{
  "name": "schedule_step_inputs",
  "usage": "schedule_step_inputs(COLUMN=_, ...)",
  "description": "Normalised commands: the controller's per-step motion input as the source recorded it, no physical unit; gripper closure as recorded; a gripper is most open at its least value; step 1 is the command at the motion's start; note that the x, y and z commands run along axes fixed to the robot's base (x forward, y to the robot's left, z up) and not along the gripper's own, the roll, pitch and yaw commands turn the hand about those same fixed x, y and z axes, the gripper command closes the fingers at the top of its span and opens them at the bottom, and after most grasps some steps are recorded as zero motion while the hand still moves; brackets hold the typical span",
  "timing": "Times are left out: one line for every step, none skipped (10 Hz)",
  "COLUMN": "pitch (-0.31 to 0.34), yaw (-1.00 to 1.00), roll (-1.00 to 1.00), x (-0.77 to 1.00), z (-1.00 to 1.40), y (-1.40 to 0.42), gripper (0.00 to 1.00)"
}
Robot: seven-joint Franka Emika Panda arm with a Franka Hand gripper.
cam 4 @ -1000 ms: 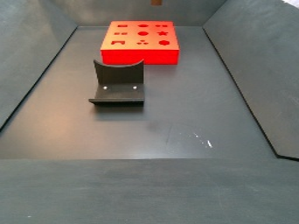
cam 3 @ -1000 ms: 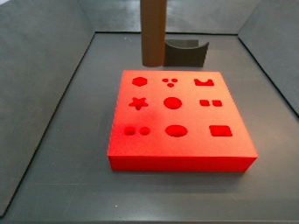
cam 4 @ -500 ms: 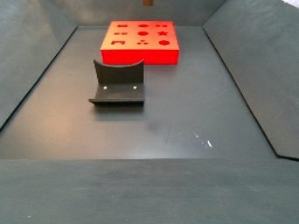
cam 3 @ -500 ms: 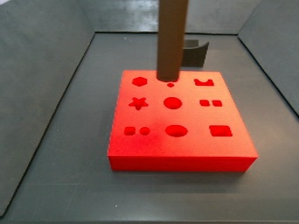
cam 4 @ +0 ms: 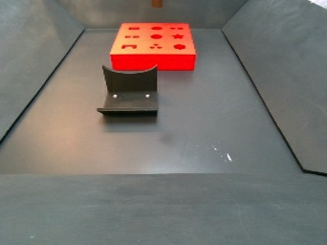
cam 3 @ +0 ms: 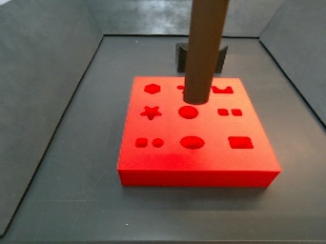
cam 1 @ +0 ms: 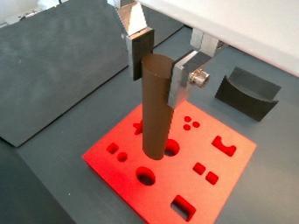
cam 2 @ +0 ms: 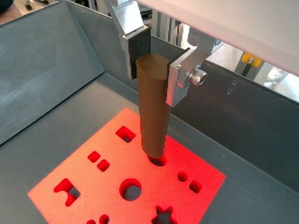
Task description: Insert the oval object.
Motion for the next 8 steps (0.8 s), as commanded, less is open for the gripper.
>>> schedule_step_inputs(pitch=0.269, yaw=0.01, roll=0.39, x=0.63, z=-0.12, y=-0.29, gripper=1.0)
schedule_step_inputs(pitch=0.054, yaw=0.0, roll=0.05, x=0.19, z=-0.17, y=-0.06, gripper=1.0)
schedule_step_inputs(pitch=0.0, yaw=-0.03, roll=-0.04, x=0.02, z=-0.14, y=0.0, gripper=1.0)
schedule_step_inputs(pitch=-0.084, yaw=-0.05, roll=-0.16, x=0.01, z=-0.33, y=-0.05, gripper=1.0)
schedule_step_inputs(pitch=-0.106, yaw=-0.08, roll=-0.19, x=0.03, z=-0.39, y=-0.02, gripper=1.0)
schedule_step_inputs(pitch=-0.043, yaw=-0.05, roll=-0.1, x=0.0, z=-0.28, y=0.0, gripper=1.0)
schedule_step_inputs(pitch=0.0, yaw=0.0, roll=0.0, x=0.0, z=-0.18, y=0.0, gripper=1.0)
schedule_step_inputs(pitch=0.0, yaw=0.0, roll=0.0, x=0.0, z=-0.18, y=0.0, gripper=1.0)
